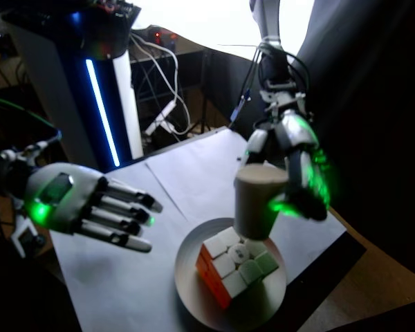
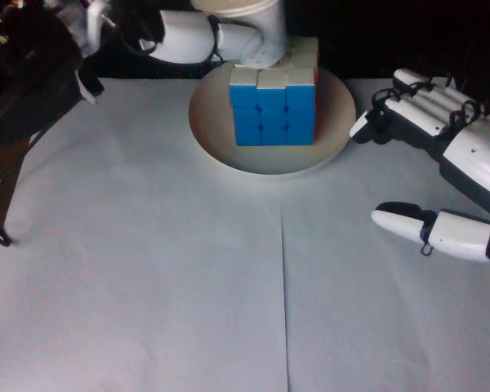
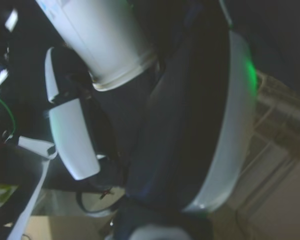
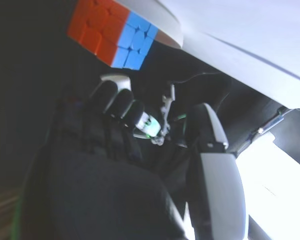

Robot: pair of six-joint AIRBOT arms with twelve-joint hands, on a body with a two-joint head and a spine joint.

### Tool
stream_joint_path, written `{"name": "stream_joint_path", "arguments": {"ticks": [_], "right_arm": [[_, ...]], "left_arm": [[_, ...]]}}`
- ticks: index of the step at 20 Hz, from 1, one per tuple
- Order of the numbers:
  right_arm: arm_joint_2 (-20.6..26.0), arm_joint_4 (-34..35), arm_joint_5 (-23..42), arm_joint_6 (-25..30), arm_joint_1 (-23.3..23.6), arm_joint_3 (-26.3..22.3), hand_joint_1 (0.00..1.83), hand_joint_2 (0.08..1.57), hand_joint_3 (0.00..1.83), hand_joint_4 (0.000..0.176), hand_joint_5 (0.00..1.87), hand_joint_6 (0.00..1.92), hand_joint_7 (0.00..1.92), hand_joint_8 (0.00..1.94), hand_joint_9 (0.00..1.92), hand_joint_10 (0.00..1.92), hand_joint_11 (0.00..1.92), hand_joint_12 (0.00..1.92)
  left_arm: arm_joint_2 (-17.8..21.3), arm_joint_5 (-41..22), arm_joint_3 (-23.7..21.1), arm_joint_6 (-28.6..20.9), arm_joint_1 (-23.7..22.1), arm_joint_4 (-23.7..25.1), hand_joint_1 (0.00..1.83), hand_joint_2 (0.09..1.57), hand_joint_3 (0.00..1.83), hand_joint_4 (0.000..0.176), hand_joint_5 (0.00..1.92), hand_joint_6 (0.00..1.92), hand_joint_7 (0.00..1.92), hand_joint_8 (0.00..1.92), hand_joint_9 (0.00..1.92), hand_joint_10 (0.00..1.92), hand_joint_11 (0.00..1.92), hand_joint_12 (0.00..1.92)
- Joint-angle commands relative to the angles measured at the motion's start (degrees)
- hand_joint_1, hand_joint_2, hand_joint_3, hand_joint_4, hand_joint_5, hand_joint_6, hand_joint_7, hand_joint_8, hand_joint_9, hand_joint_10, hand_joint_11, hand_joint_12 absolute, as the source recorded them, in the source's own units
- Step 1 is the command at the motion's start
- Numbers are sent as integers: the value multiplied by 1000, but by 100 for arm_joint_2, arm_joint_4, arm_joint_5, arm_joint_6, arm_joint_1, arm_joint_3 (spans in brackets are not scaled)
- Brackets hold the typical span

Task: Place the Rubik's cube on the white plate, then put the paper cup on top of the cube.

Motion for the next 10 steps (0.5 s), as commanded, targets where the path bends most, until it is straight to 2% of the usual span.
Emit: {"name": "stream_joint_path", "arguments": {"ticks": [1,2,3,4,5,6,7,8,9,10], "right_arm": [[-3,-30,712,24,34,19,860,1220,6,0,0,1167,44,1305,44,1558,0,1873],[-12,-25,712,24,31,20,839,1227,7,0,0,1234,43,1343,48,1567,0,1787],[-20,-23,711,24,27,20,841,1214,0,0,0,1194,48,1332,68,1545,0,1799],[-24,-23,711,24,22,21,862,1203,0,0,2,1212,88,1346,90,1523,0,1764],[-36,-21,711,24,21,25,811,1201,0,0,0,1222,133,1297,123,1469,0,1782],[-45,-21,711,24,21,28,782,1205,0,0,0,1197,159,1293,137,1433,0,1716],[-45,-21,711,24,21,27,791,1192,0,0,7,1213,149,1304,156,1502,0,1787],[-46,-21,711,24,18,27,742,1203,1,0,0,1193,167,1318,166,1515,0,1809],[-48,-21,711,24,18,27,750,1197,0,0,0,1212,182,1335,189,1521,0,1847],[-48,-21,711,24,18,27,745,1200,0,0,0,1208,173,1319,167,1505,0,1832]], "left_arm": [[-29,-534,60,-74,-110,-106,1010,1155,0,17,199,1594,150,1588,160,1785,191,1921],[-70,-457,110,-78,-126,-106,985,1172,0,15,183,1593,135,1556,126,1753,129,1921],[-129,-347,181,-78,-137,-103,1011,1161,0,0,189,1562,128,1506,93,1734,83,1921],[-188,-255,258,-91,-138,-103,1007,1151,0,7,195,1564,115,1492,74,1719,69,1921],[-226,-189,316,-102,-138,-103,1038,1145,0,0,206,1589,120,1573,99,1787,138,1921],[-265,-141,369,-137,-138,-103,1036,1153,0,0,193,1584,111,1624,130,1834,205,1921],[-309,-108,417,-171,-137,-103,1035,1156,0,0,197,1567,135,1634,173,1835,248,1921],[-362,-83,472,-235,-132,-103,1011,1166,3,5,189,1553,154,1610,193,1794,232,1921],[-383,-78,493,-268,-126,-99,966,1161,0,21,207,1532,188,1515,152,1704,29,1921],[-402,-67,502,-274,-124,-88,972,1151,0,26,227,1518,209,1460,127,1662,0,1921]]}}
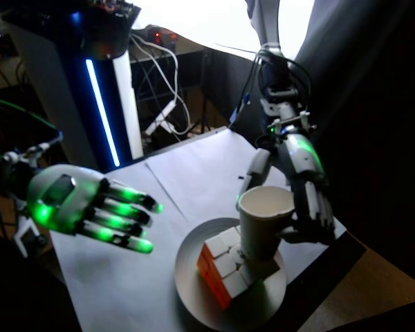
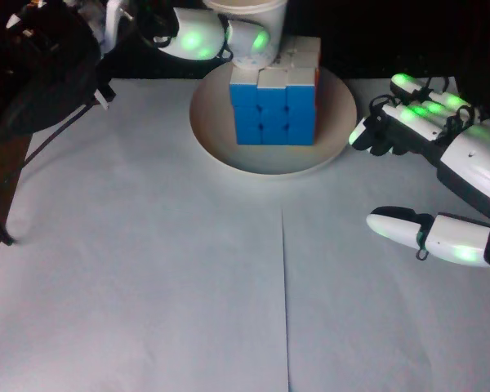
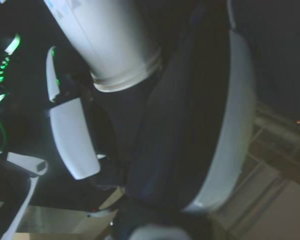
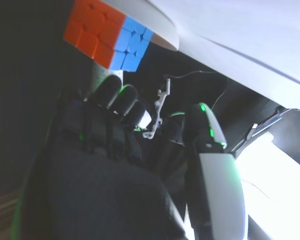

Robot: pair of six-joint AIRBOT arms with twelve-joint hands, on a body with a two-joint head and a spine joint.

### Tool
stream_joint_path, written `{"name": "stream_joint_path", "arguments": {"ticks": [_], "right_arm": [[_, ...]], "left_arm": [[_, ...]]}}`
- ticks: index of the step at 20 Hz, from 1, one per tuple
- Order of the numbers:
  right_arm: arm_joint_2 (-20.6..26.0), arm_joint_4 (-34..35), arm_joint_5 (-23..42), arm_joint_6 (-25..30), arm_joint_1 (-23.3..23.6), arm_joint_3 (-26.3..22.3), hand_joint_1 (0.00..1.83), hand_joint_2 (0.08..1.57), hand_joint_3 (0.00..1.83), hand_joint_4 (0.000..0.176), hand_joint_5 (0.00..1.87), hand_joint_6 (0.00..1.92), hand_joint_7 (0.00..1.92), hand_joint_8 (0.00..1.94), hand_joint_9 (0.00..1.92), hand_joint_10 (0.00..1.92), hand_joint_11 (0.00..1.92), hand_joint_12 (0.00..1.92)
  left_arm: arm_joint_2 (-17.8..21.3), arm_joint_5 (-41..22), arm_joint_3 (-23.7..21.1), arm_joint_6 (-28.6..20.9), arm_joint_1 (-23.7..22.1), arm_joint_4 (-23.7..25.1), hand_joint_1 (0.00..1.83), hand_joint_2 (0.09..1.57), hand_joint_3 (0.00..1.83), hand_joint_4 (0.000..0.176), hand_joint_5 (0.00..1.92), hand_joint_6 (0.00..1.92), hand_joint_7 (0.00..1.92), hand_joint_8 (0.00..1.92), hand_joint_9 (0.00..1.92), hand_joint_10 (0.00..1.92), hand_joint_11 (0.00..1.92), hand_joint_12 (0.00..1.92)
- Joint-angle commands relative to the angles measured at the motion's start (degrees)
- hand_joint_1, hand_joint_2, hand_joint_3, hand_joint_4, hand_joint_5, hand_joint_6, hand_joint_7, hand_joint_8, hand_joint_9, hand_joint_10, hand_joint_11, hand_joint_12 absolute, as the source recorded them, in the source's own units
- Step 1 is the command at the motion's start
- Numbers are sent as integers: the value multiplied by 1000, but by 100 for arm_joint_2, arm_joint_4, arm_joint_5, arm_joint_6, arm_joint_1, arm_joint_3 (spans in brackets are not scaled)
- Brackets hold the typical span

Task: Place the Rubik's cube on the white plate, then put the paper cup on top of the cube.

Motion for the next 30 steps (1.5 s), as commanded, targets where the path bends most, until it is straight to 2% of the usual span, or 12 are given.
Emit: {"name": "stream_joint_path", "arguments": {"ticks": [1,4,6,8,10,12,15,17,20,24,29,30], "right_arm": [[-4,-34,731,24,29,16,708,1220,7,0,0,1238,113,1277,126,1486,0,1725],[-6,-34,731,24,24,16,739,1217,0,0,0,1167,120,1295,149,1544,0,1850],[-11,-31,731,24,22,17,723,1219,2,0,0,1289,123,1321,101,1500,0,1808],[-12,-27,731,24,21,17,704,1224,2,0,0,1242,138,1301,83,1493,0,1706],[-13,-21,730,24,18,17,722,1208,0,0,0,1206,145,1260,156,1518,0,1880],[-19,-18,730,24,11,21,702,1217,1,0,0,1237,149,1228,128,1484,0,1753],[-33,-14,730,24,11,30,733,1201,0,0,0,1248,136,1210,174,1509,0,1885],[-35,-13,730,24,11,31,718,1216,3,0,0,1314,116,1283,157,1524,0,1815],[-40,-8,730,24,3,30,701,1215,0,0,0,1222,121,1272,173,1537,2,1871],[-49,-2,730,24,-7,31,713,1221,3,0,0,1210,112,1200,156,1444,0,1683],[-53,0,730,25,-7,31,721,1202,0,0,0,1251,174,1262,213,1503,22,1855],[-53,0,730,25,-7,31,732,1218,6,0,0,1262,147,1214,183,1468,2,1799]], "left_arm": [[-23,-483,16,-2,-67,6,969,1159,1,40,212,1472,185,1409,87,1630,0,1921],[-13,-564,14,-87,-66,30,985,1176,2,26,193,1407,200,1266,110,1522,0,1921],[-6,-584,13,-101,-66,31,973,1175,2,47,168,1366,159,1298,89,1573,0,1921],[-10,-562,17,-102,-64,31,937,1180,0,45,150,1254,152,1284,90,1534,0,1921],[3,-630,10,-126,-65,31,980,1176,0,7,145,1331,198,1305,162,1540,23,1921],[25,-736,-18,-194,-66,31,964,1184,1,34,114,1316,120,1299,97,1484,0,1921],[11,-808,-46,-201,-70,49,986,1209,4,27,128,1363,117,1235,93,1490,0,1921],[18,-868,-74,-229,-80,96,971,1203,0,42,122,1347,113,1251,109,1477,0,1921],[57,-975,-111,-251,-98,111,971,1202,0,0,125,1266,133,1187,135,1437,45,1921],[56,-996,-146,-252,-107,143,933,1206,0,9,110,1239,164,1151,173,1416,76,1915],[-28,-865,-75,-252,-99,159,973,1181,0,0,133,1297,167,1203,159,1458,50,1921],[-36,-852,-65,-254,-98,158,950,1175,0,28,151,1241,174,1143,147,1383,8,1921]]}}
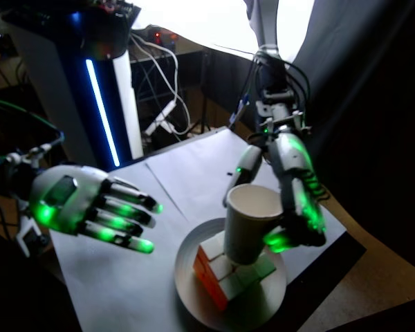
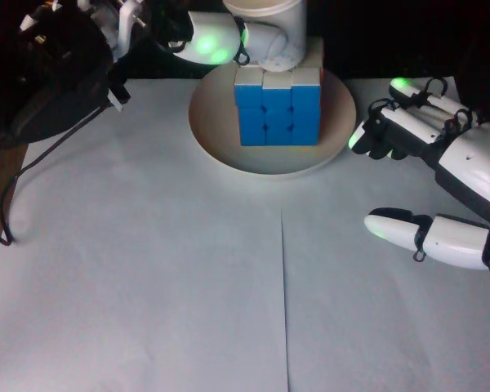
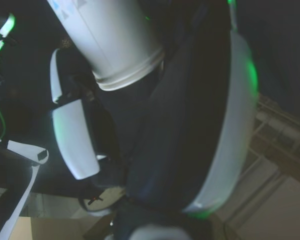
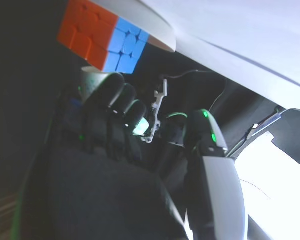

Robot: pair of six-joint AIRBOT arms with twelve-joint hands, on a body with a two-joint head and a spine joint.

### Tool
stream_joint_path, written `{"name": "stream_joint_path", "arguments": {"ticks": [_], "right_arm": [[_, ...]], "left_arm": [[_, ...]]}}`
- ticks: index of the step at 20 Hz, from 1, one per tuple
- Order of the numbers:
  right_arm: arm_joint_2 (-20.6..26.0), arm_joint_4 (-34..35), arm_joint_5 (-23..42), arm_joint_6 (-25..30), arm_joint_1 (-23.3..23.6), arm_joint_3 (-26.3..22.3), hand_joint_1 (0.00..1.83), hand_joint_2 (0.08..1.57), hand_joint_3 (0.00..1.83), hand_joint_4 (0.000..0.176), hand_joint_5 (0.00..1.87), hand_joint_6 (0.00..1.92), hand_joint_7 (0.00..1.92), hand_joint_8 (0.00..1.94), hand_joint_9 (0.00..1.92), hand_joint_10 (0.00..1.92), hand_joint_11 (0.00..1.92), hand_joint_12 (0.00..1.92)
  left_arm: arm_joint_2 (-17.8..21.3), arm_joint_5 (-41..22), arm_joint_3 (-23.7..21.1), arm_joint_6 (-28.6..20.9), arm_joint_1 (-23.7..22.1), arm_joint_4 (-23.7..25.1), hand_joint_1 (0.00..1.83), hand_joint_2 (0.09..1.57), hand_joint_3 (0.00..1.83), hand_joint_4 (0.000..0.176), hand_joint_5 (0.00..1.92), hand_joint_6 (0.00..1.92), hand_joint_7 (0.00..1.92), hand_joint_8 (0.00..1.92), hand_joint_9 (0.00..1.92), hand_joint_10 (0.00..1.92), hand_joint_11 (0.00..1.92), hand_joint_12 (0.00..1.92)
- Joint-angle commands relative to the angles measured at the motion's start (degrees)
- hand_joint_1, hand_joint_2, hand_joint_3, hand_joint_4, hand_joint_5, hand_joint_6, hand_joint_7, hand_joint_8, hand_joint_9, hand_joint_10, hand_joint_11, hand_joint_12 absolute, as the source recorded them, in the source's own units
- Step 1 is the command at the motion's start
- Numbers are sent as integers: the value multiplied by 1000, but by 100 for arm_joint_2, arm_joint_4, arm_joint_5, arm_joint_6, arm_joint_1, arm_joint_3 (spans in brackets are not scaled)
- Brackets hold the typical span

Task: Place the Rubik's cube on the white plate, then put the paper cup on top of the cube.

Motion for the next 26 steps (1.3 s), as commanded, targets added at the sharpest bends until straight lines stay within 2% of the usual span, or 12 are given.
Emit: {"name": "stream_joint_path", "arguments": {"ticks": [1,5,10,12,14,15,17,19,20,21,23,26], "right_arm": [[-7,-39,730,25,24,20,730,1223,7,0,0,1243,140,1230,171,1473,0,1758],[-7,-39,730,25,24,20,708,1196,0,0,0,1213,165,1247,209,1504,63,1880],[-8,-36,730,25,24,20,720,1203,2,0,0,1197,152,1227,196,1522,1,1887],[-8,-32,730,25,24,20,727,1213,4,0,0,1199,126,1212,179,1466,0,1737],[-8,-30,730,25,24,20,745,1210,0,0,0,1187,119,1201,186,1471,32,1824],[-8,-28,730,25,24,20,742,1212,1,0,0,1185,141,1240,191,1525,1,1891],[-8,-24,730,25,24,20,720,1224,5,0,0,1190,127,1242,127,1501,0,1718],[-8,-21,730,25,24,20,746,1213,0,0,0,1190,151,1241,173,1506,0,1789],[-8,-20,730,25,24,20,728,1209,0,0,0,1201,163,1262,190,1523,21,1869],[-8,-18,730,25,24,20,709,1213,0,0,0,1195,163,1265,188,1489,0,1840],[-8,-15,730,25,21,19,719,1222,2,0,0,1203,147,1191,188,1470,0,1730],[9,-12,731,25,21,15,761,1199,0,0,0,1209,174,1181,189,1455,0,1842]], "left_arm": [[-17,-658,51,-66,-81,-113,942,1181,0,29,142,1202,165,1114,126,1371,0,1901],[-67,-568,113,-101,-50,-114,958,1185,0,14,130,988,195,750,114,1171,0,1841],[-85,-538,132,-106,-22,-116,889,1182,0,47,165,289,285,12,115,479,0,1439],[-85,-531,132,-111,-8,-117,823,1187,0,78,174,34,160,0,154,152,0,1242],[-81,-530,133,-111,-1,-117,779,1144,0,82,116,0,35,0,74,60,0,1139],[-78,-531,133,-112,1,-118,748,1130,0,73,81,0,0,0,31,31,0,989],[-69,-533,133,-113,7,-124,745,1109,0,108,2,3,0,0,0,0,0,414],[-61,-538,133,-113,12,-127,691,1108,0,86,0,0,0,0,0,0,0,71],[-59,-541,133,-113,13,-127,717,1104,0,71,0,0,0,0,0,0,0,10],[-56,-544,132,-113,15,-128,686,1082,0,105,0,0,0,0,0,0,0,0],[-31,-599,115,-114,17,-132,688,1109,3,131,0,0,0,0,0,0,0,0],[194,-922,-90,-12,45,-249,576,1089,0,146,0,0,0,0,0,0,0,0]]}}
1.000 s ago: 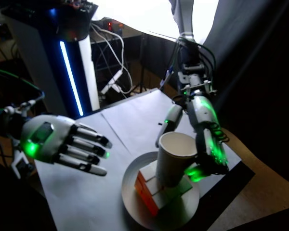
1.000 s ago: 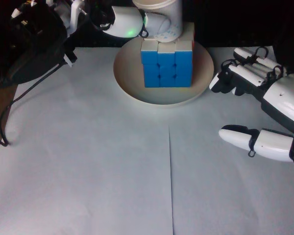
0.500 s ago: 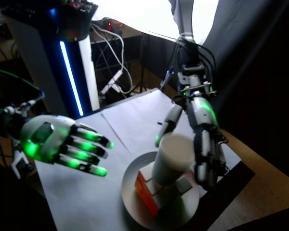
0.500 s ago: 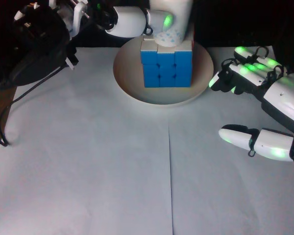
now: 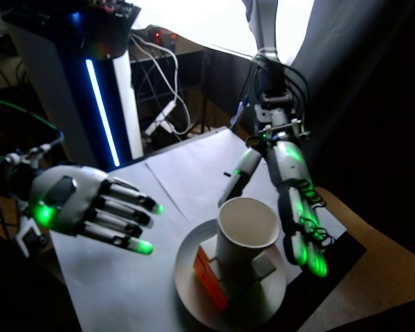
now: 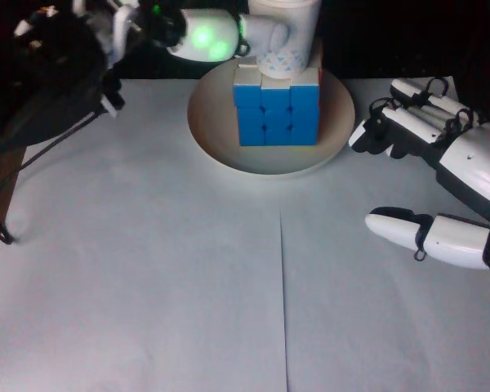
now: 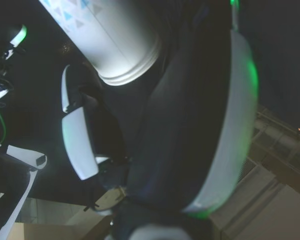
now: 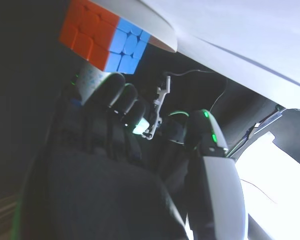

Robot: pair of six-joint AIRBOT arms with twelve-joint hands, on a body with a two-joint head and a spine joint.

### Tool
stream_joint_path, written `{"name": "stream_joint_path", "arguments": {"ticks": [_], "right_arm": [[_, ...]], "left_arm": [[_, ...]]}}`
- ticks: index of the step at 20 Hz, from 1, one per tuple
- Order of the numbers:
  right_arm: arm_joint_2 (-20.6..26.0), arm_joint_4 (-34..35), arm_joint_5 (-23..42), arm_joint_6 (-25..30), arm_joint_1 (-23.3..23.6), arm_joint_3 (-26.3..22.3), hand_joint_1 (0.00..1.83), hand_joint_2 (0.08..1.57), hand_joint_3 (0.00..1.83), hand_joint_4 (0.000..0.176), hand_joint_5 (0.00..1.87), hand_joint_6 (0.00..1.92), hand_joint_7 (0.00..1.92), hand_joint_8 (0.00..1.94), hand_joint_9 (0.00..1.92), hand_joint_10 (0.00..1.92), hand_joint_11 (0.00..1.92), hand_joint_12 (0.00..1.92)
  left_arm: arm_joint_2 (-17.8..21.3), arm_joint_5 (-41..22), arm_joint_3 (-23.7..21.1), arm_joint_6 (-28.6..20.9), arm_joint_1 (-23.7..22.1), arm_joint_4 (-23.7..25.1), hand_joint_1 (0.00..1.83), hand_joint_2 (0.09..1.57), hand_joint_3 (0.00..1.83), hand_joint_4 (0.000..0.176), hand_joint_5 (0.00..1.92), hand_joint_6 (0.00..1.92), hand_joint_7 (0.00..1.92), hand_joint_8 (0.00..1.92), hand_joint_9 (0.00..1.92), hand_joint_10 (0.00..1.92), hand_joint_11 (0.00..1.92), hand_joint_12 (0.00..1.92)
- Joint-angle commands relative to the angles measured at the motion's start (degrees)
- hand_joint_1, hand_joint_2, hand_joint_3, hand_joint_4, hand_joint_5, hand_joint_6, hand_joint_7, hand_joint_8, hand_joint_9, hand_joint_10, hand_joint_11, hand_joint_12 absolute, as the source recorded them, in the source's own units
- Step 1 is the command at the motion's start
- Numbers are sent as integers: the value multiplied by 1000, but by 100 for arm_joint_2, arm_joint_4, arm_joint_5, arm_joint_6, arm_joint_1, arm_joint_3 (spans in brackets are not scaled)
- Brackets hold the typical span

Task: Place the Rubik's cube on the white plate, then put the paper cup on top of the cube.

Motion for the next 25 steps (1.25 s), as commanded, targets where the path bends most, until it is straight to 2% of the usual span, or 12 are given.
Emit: {"name": "stream_joint_path", "arguments": {"ticks": [1,4,6,8,11,13,14,17,20,21,23,25], "right_arm": [[12,-62,732,25,24,11,789,1198,0,0,0,1165,107,1222,135,1497,0,1872],[93,-64,801,24,24,-40,821,1201,1,0,0,1110,38,1285,48,1452,0,1778],[229,-65,1096,23,24,-140,622,1250,10,7,1,566,48,556,30,976,0,1414],[335,-65,1244,21,24,-203,353,1276,5,73,2,13,31,7,98,162,0,717],[529,-65,1409,-14,24,-328,136,1276,3,40,0,0,0,0,0,0,0,15],[636,-65,1518,-113,24,-398,70,1303,12,68,0,0,0,0,0,0,0,0],[703,-64,1576,-139,24,-429,30,1300,9,77,0,0,0,0,0,0,0,0],[827,-63,1691,-169,24,-467,38,1291,3,108,0,0,0,0,0,0,0,0],[1033,9,1974,-322,24,-566,78,1294,4,144,0,0,0,0,0,0,0,0],[1102,21,2053,-364,24,-599,109,1301,6,144,0,0,0,0,0,0,0,0],[1226,38,2193,-407,25,-635,82,1369,32,41,0,0,0,0,0,0,0,0],[1371,100,2423,-518,25,-698,90,1338,11,8,0,0,0,0,0,0,0,0]], "left_arm": [[93,-965,-52,65,-33,-173,566,1092,0,153,0,0,0,0,0,0,0,0],[476,-1525,-416,284,49,-335,629,1091,2,160,0,0,0,0,0,0,0,0],[814,-1935,-784,592,148,-466,557,1074,0,174,0,0,0,0,0,0,0,0],[1064,-2264,-1042,815,263,-573,303,1101,8,176,0,0,0,0,0,0,0,0],[1404,-2779,-1354,945,511,-683,214,1126,12,175,0,0,0,0,0,0,0,0],[1673,-3143,-1612,1155,754,-836,192,1156,19,176,0,0,0,0,0,0,0,0],[1791,-3352,-1714,1186,892,-909,130,1199,24,120,0,0,0,0,0,0,0,0],[2063,-3774,-1968,1349,1170,-1044,183,1127,0,173,0,0,0,0,0,0,5,2],[2396,-4239,-2289,1611,1485,-1152,309,1184,8,164,0,0,0,0,0,0,0,0],[2497,-4377,-2369,1654,1590,-1202,257,1143,0,161,0,0,0,0,0,0,2,0],[2659,-4671,-2533,1780,1786,-1304,293,1154,2,176,0,0,0,0,0,0,0,0],[2829,-4985,-2714,1984,1955,-1411,316,1208,15,108,0,0,0,0,0,0,0,0]]}}
